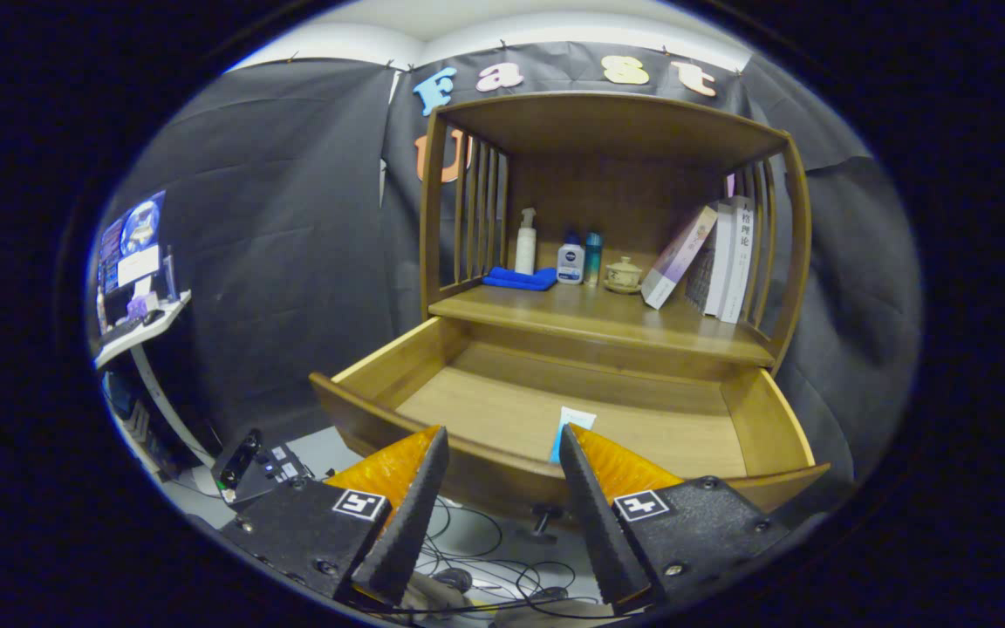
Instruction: Pull open the drawer, take out the items inside it, and place them on the countertop above the cabinet.
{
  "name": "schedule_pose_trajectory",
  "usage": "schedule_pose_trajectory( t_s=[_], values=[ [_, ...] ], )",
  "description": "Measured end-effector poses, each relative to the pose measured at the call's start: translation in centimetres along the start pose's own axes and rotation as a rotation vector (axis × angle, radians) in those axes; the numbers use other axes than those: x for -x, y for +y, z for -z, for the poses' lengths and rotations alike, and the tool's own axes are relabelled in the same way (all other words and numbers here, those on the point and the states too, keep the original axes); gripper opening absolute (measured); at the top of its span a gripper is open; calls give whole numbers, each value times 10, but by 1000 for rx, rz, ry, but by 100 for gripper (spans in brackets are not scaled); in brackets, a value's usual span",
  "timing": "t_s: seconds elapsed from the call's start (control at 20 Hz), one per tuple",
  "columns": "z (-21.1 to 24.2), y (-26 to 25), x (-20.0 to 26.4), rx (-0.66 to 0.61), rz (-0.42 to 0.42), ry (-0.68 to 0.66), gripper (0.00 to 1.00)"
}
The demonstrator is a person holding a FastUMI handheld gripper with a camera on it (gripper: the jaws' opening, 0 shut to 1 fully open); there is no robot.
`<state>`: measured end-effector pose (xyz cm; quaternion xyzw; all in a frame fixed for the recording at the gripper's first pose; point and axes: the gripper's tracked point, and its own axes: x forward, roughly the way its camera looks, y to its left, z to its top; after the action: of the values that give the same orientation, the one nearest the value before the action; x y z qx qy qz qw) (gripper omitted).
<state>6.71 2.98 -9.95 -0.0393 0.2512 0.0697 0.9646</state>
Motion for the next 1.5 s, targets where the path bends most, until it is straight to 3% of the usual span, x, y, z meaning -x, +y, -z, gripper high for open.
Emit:
schedule_pose_trajectory(
  t_s=[0.2, 0.5, 0.95, 1.5],
  values=[
    [5, -23, -36, -13, 59, 163, 81],
    [3, -30, -72, -98, -10, 369, 81],
    [37, -40, -109, -176, -14, 723, 80],
    [60, -68, -136, -235, 59, 868, 75]
  ],
)
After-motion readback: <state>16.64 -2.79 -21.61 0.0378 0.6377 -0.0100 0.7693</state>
